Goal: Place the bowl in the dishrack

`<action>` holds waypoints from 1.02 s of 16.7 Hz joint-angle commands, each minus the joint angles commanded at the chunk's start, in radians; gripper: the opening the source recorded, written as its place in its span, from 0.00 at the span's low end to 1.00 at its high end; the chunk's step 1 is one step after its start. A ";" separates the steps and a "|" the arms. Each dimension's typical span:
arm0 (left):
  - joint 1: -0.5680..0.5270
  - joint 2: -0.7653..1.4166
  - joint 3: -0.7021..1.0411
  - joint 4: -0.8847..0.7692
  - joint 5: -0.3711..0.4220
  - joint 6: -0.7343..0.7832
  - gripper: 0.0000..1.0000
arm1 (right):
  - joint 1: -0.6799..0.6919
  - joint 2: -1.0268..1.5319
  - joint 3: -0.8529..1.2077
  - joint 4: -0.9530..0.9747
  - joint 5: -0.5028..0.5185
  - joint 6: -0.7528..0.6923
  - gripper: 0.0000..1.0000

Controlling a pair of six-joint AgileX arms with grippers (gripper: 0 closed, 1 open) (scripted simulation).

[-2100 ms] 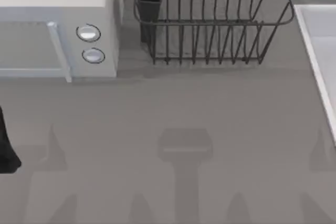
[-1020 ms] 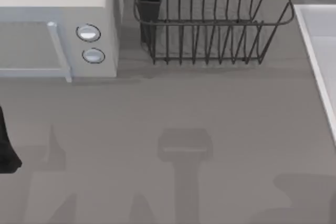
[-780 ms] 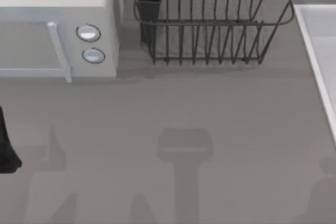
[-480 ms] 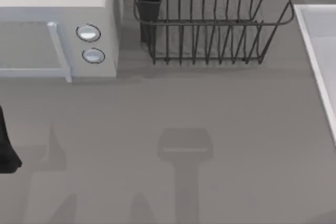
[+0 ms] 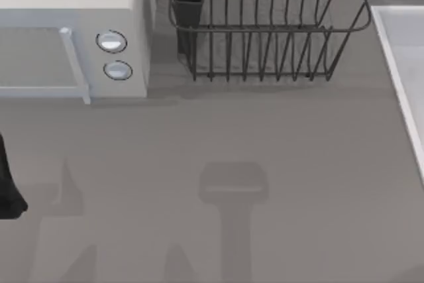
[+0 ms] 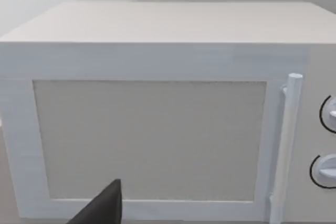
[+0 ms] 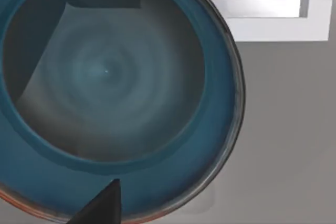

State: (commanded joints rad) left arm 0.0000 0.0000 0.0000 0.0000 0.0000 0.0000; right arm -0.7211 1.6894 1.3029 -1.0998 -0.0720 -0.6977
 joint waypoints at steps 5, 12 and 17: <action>0.000 0.000 0.000 0.000 0.000 0.000 1.00 | 0.011 0.077 -0.118 0.203 0.001 0.014 1.00; 0.000 0.000 0.000 0.000 0.000 0.000 1.00 | 0.020 0.147 -0.219 0.369 0.002 0.024 1.00; 0.000 0.000 0.000 0.000 0.000 0.000 1.00 | 0.020 0.147 -0.219 0.369 0.002 0.024 0.77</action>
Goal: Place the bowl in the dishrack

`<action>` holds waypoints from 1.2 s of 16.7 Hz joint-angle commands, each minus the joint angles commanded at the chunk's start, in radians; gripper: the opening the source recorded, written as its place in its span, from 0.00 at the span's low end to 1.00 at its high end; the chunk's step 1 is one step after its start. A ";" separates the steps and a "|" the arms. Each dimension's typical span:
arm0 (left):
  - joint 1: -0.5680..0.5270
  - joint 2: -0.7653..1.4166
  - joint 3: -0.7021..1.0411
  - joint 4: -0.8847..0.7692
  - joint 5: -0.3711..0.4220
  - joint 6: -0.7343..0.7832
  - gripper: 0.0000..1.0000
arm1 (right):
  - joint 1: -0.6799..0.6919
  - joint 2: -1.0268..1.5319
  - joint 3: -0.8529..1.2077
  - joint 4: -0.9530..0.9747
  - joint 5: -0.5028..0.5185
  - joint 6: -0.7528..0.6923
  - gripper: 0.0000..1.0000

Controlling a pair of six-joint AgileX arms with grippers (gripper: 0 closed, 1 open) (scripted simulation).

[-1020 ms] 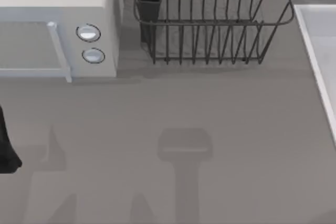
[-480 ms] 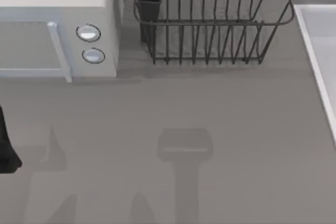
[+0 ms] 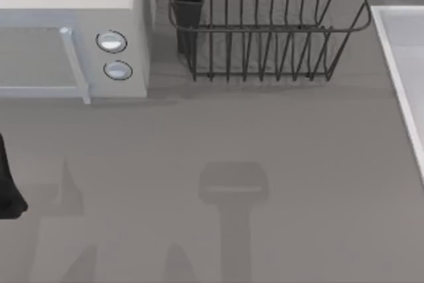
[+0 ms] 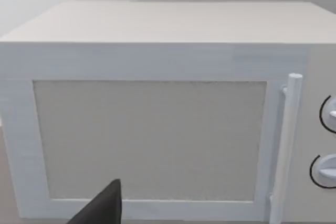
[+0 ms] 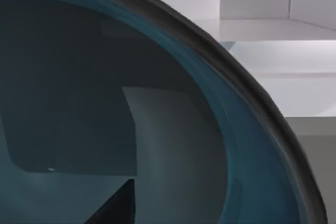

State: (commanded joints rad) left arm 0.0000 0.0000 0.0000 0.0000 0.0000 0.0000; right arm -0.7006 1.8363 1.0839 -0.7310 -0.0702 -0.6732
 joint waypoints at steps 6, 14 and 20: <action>0.000 0.000 0.000 0.000 0.000 0.000 1.00 | 0.000 0.000 0.000 0.000 0.000 0.000 0.32; 0.000 0.000 0.000 0.000 0.000 0.000 1.00 | 0.000 0.000 0.000 0.000 0.000 0.000 0.00; 0.000 0.000 0.000 0.000 0.000 0.000 1.00 | -0.002 -0.003 0.001 -0.002 0.000 0.001 0.00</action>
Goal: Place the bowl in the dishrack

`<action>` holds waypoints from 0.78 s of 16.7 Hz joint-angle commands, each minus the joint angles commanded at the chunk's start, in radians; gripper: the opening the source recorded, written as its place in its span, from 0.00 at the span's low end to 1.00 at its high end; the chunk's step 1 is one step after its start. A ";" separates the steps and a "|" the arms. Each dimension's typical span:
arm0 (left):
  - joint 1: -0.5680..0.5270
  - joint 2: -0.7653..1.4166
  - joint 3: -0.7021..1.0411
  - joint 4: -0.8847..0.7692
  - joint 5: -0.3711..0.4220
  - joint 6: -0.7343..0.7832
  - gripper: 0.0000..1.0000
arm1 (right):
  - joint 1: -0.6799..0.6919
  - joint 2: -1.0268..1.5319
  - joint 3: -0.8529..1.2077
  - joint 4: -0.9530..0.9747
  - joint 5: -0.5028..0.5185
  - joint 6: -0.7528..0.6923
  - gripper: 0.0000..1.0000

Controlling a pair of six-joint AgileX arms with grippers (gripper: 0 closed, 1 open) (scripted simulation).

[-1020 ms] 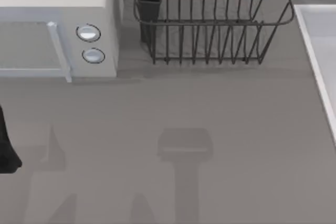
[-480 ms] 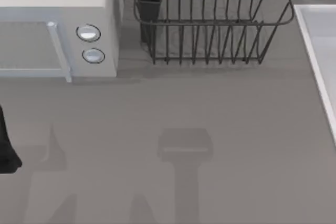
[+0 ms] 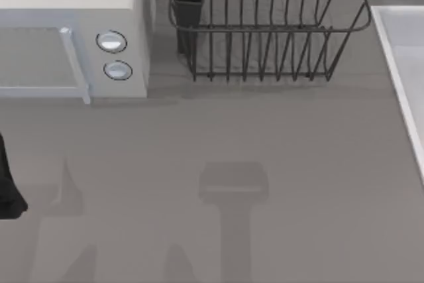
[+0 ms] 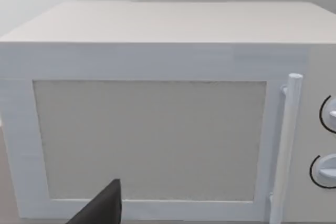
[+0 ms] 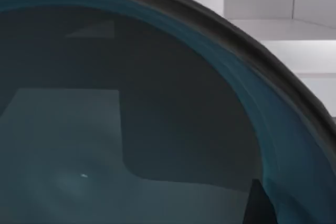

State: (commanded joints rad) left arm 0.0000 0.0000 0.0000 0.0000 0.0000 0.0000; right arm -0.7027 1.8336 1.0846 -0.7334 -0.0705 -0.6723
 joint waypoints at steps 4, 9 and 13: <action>0.000 0.000 0.000 0.000 0.000 0.000 1.00 | -0.012 -0.001 0.112 -0.112 -0.002 -0.001 0.00; 0.000 0.000 0.000 0.000 0.000 0.000 1.00 | -0.016 -0.026 0.399 -0.452 -0.002 -0.009 0.00; 0.000 0.000 0.000 0.000 0.000 0.000 1.00 | -0.013 -0.061 0.615 -0.703 -0.001 -0.012 0.00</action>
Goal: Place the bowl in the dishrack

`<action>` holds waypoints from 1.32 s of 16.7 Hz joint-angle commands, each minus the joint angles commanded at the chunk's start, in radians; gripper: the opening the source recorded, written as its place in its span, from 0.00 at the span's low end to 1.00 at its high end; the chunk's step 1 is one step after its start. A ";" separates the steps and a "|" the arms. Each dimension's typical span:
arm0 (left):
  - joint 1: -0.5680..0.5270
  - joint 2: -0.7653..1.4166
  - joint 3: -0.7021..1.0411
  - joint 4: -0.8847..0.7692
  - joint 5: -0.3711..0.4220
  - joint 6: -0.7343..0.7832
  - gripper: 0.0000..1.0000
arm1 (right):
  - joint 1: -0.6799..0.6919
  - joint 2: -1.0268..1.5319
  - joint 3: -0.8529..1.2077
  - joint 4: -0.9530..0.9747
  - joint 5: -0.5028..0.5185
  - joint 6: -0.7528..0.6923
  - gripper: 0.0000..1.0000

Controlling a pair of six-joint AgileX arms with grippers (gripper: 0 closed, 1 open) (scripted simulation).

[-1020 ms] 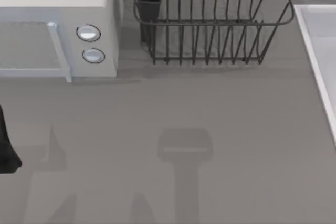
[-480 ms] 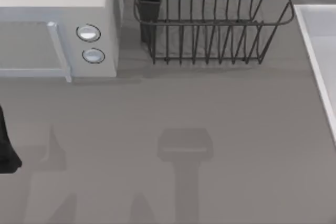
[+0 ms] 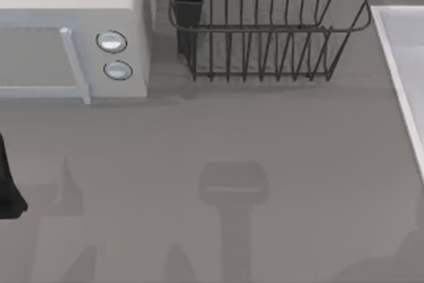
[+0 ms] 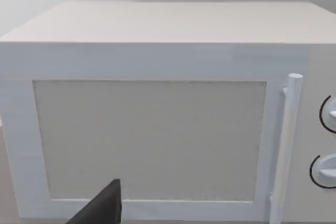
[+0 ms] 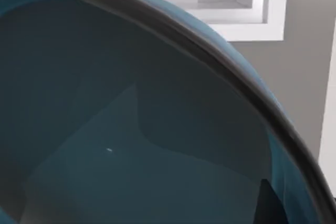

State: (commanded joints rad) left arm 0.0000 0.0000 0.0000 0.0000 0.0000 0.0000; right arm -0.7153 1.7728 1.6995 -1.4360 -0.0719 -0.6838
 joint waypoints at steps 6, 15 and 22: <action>0.000 0.000 0.000 0.000 0.000 0.000 1.00 | 0.005 -0.026 0.092 -0.092 0.000 0.001 0.00; 0.000 0.000 0.000 0.000 0.000 0.000 1.00 | 0.220 -0.044 0.066 0.099 0.155 0.090 0.00; 0.000 0.000 0.000 0.000 0.000 0.000 1.00 | 0.845 -0.117 -0.040 0.592 0.541 0.324 0.00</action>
State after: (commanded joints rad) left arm 0.0000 0.0000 0.0000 0.0000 0.0000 0.0000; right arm 0.1295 1.6553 1.6598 -0.8439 0.4689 -0.3594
